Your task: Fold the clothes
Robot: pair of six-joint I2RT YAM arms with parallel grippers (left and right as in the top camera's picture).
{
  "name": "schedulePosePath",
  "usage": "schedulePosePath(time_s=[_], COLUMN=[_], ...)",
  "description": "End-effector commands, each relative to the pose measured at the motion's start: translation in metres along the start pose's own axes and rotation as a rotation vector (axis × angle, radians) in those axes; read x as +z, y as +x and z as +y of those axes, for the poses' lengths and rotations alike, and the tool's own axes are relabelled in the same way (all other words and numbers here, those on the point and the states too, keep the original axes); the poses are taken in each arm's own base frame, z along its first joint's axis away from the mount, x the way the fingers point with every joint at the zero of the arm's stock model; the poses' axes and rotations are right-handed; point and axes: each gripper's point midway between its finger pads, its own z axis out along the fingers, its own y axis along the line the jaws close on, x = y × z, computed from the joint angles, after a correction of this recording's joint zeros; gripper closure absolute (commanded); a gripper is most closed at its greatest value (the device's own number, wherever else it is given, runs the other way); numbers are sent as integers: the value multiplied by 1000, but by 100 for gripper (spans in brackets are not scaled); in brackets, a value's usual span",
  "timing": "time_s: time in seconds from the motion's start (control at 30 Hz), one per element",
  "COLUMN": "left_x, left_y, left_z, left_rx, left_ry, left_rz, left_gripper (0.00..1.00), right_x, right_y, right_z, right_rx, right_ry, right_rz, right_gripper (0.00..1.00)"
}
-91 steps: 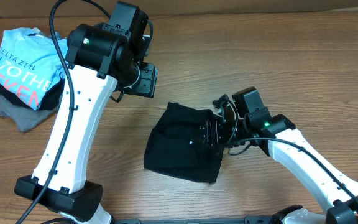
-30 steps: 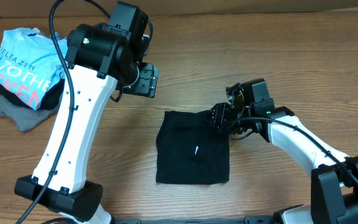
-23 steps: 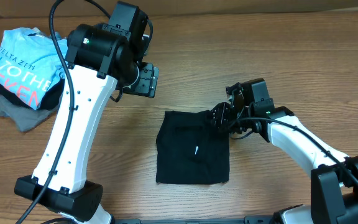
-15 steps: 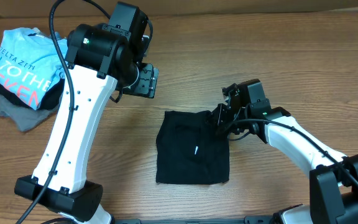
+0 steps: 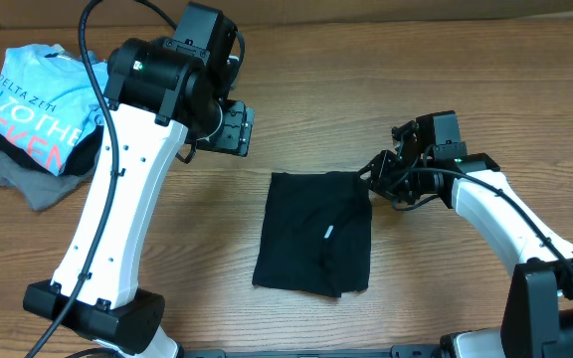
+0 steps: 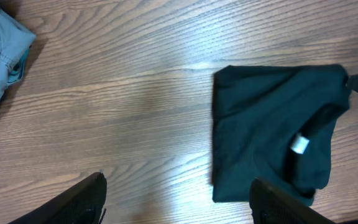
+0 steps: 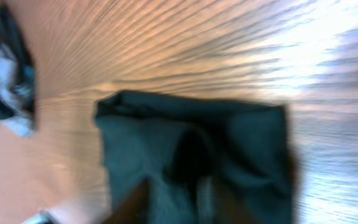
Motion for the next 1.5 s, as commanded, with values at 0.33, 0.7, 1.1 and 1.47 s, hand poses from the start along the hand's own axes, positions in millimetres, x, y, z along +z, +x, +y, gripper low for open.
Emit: schedulePosePath(time_s=[0.33,0.7,1.1,1.47], left_x=[-10,-10,-10,-10], left_y=[-1,-7,-6,-3], left_z=[3,2,2,3], left_rx=[15,15,15,31], left_ry=[-6,0,0,-4], left_rz=[-26,-53,-50,-36], left_gripper=[24,23,23,22], right_x=[-14,7,39,7], right_y=[50,96,111,93], right_z=[8,5,20,-17], right_rx=[-53,14,48,130], right_ry=[-55,187,181,274], right_rz=[212,285,321,283], right_gripper=[55,52,74,96])
